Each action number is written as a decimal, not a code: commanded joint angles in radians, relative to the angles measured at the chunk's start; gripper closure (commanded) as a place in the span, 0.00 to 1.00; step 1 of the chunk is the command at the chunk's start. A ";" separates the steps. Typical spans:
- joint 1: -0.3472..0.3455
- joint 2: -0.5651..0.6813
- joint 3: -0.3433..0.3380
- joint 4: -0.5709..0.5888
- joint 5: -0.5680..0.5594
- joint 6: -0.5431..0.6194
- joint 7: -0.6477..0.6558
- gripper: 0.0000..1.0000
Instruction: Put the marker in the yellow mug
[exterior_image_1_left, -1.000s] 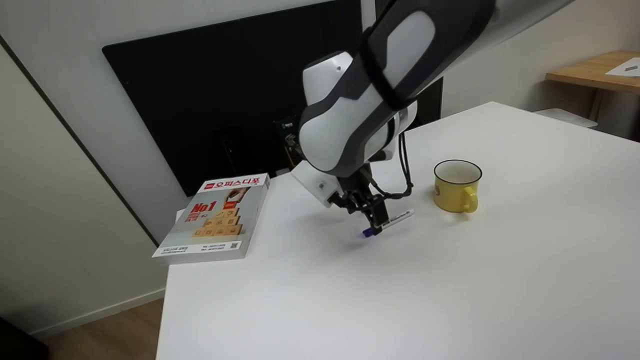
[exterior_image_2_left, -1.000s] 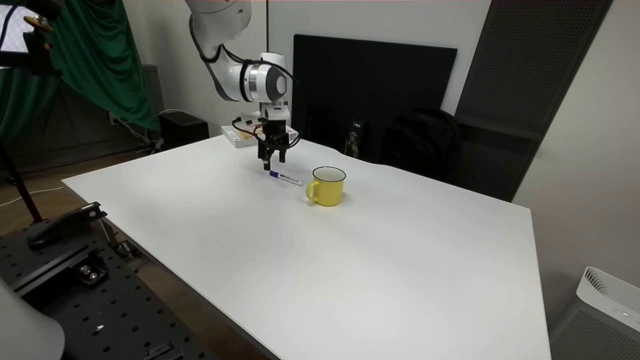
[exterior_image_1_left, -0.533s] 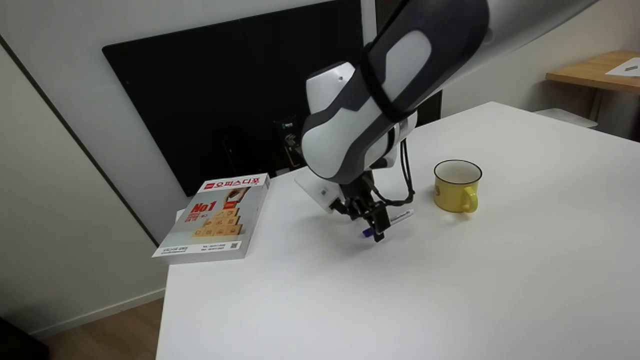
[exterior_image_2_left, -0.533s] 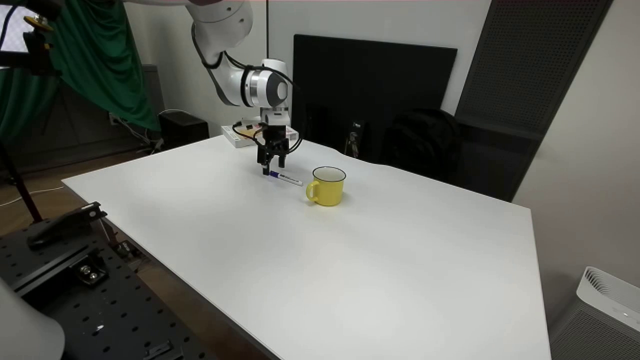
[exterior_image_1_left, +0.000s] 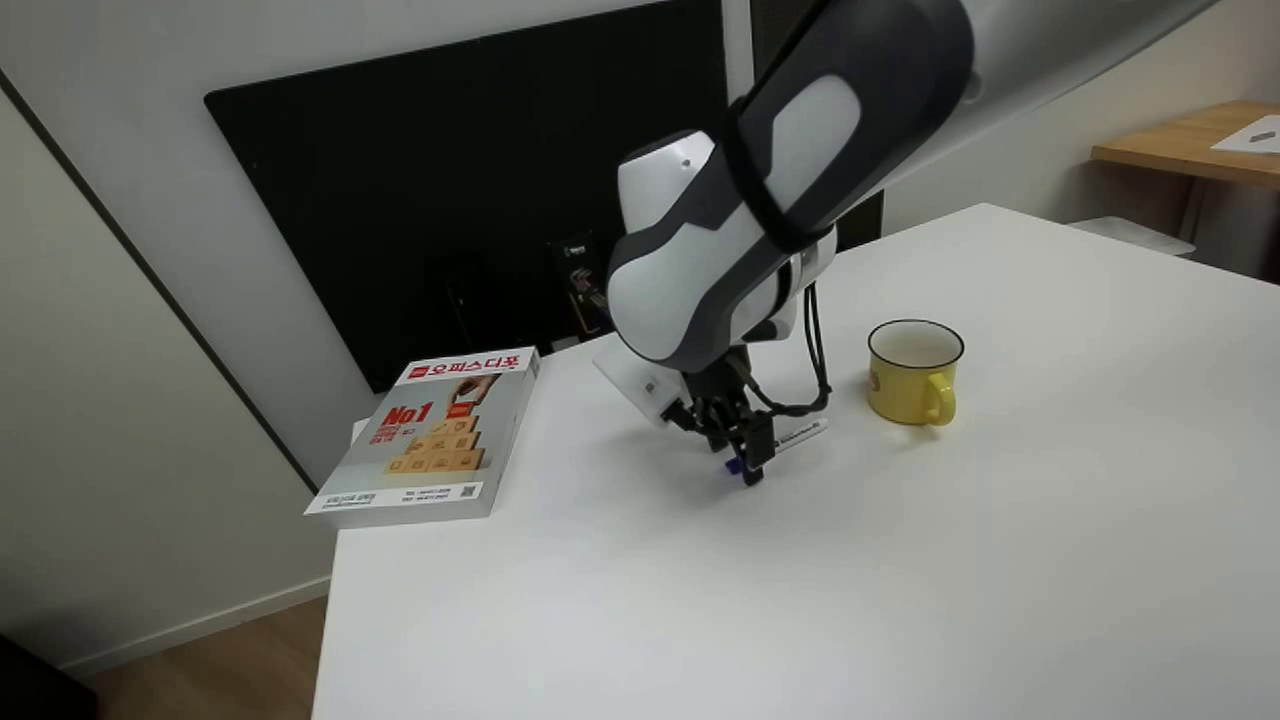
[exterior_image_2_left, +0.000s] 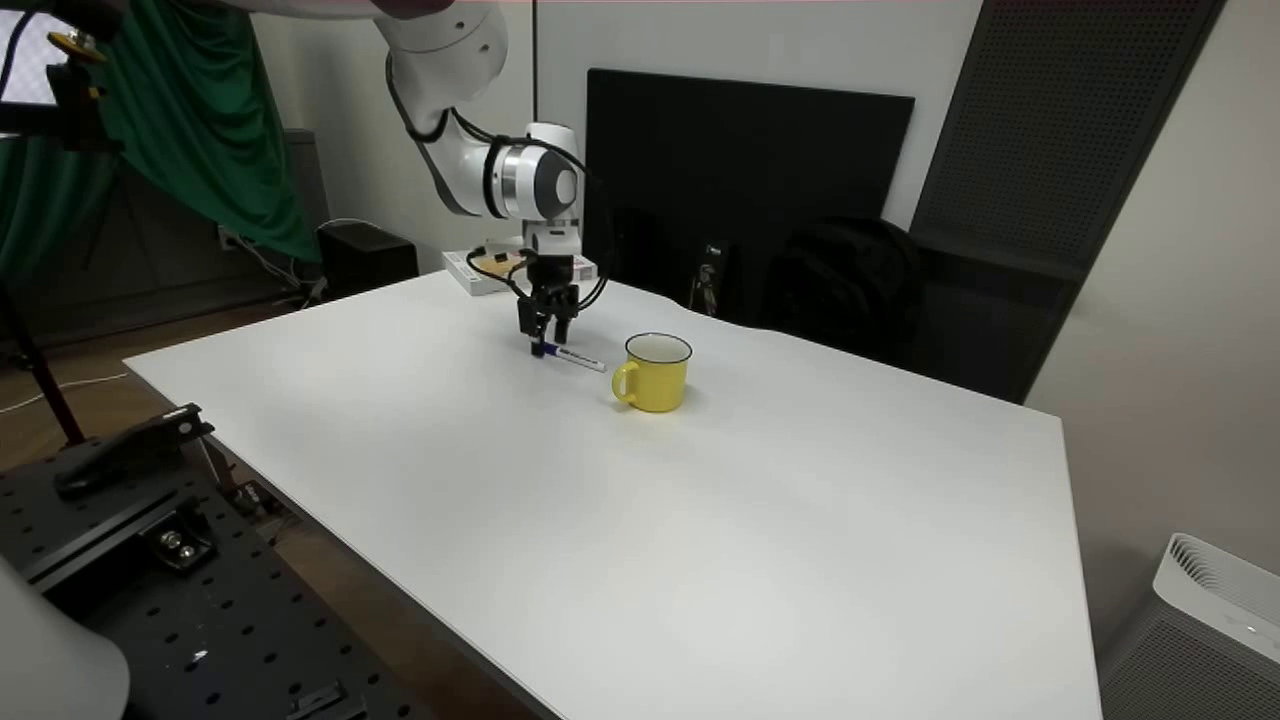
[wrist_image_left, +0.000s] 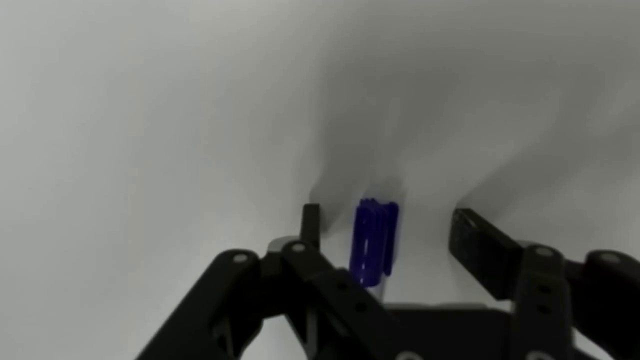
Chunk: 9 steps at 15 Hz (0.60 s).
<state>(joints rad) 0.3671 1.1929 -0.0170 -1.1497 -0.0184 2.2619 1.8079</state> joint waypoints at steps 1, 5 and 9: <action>0.000 0.037 -0.009 0.061 0.018 -0.020 0.030 0.61; -0.010 0.031 -0.008 0.068 0.031 -0.034 0.033 0.89; -0.017 0.021 -0.014 0.099 0.035 -0.083 0.030 0.96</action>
<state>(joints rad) 0.3551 1.1936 -0.0236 -1.1213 0.0058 2.2354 1.8116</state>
